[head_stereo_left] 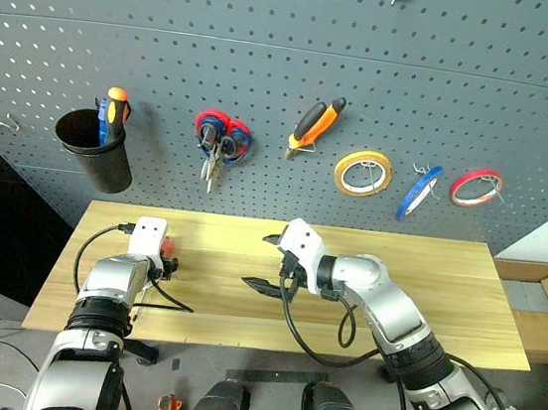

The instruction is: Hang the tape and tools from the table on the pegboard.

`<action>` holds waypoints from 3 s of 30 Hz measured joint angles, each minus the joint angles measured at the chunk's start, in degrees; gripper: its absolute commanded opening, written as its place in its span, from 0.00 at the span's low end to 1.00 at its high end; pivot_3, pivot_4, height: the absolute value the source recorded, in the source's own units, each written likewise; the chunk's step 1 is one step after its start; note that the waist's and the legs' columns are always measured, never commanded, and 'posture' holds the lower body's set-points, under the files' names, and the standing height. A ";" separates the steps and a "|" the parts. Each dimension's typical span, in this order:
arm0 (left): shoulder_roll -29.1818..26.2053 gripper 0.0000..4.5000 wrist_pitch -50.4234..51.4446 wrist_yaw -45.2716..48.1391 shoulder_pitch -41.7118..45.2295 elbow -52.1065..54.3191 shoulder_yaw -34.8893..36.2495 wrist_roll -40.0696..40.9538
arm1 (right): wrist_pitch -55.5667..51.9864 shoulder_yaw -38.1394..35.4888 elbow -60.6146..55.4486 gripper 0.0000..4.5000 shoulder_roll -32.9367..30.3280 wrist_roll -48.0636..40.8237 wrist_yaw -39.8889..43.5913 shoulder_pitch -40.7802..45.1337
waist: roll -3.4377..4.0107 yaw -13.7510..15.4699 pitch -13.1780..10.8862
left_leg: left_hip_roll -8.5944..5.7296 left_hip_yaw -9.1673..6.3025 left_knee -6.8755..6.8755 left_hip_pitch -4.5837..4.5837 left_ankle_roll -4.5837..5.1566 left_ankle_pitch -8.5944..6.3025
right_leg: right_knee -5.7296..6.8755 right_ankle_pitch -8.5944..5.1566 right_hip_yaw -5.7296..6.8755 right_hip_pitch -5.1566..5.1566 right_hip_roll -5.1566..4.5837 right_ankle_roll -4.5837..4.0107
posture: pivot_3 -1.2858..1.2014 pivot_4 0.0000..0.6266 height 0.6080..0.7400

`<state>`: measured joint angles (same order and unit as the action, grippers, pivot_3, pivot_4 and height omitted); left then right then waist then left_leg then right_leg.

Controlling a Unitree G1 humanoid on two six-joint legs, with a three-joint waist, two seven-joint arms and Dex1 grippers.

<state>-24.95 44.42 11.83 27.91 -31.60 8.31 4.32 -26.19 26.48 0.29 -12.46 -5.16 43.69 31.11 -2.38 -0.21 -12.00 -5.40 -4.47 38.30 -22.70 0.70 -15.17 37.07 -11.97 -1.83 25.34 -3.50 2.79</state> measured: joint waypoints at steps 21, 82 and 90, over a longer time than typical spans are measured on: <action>3.74 0.18 -29.11 3.78 -25.94 58.69 12.66 11.76 | -4.40 -11.21 -13.28 1.00 2.21 -18.73 7.13 6.37 | 0.04 0.97 0.01 | 0.06 -0.07 -0.14 0.18 0.10 -0.13 | -0.10 -0.01 -0.02 -0.17 0.00 -0.02 | 0.56 0.28 1.00; -9.64 0.18 -44.72 5.84 4.35 25.04 17.39 14.22 | -0.81 -10.90 -10.05 1.00 3.47 -16.78 2.77 10.30 | -0.02 1.13 0.09 | 0.07 -0.01 -0.18 0.08 -0.11 -0.03 | -0.12 0.00 0.05 0.02 0.11 -0.03 | 0.54 0.27 1.00; -6.18 0.18 -48.24 6.20 2.37 20.70 16.82 13.71 | -0.82 -10.90 -10.05 1.00 3.23 -16.43 2.69 10.30 | -0.03 0.93 0.09 | 0.07 -0.03 -0.17 0.02 -0.10 -0.03 | -0.12 0.00 0.05 0.05 0.09 -0.03 | 0.54 0.27 1.00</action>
<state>-31.13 -3.82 18.03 30.28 -10.90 25.14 18.03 -27.00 15.58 -9.76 -9.22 -21.59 46.38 41.41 -2.41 0.73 -11.90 -5.32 -4.50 38.14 -22.68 0.59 -15.20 36.95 -11.98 -1.78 25.38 -3.40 2.76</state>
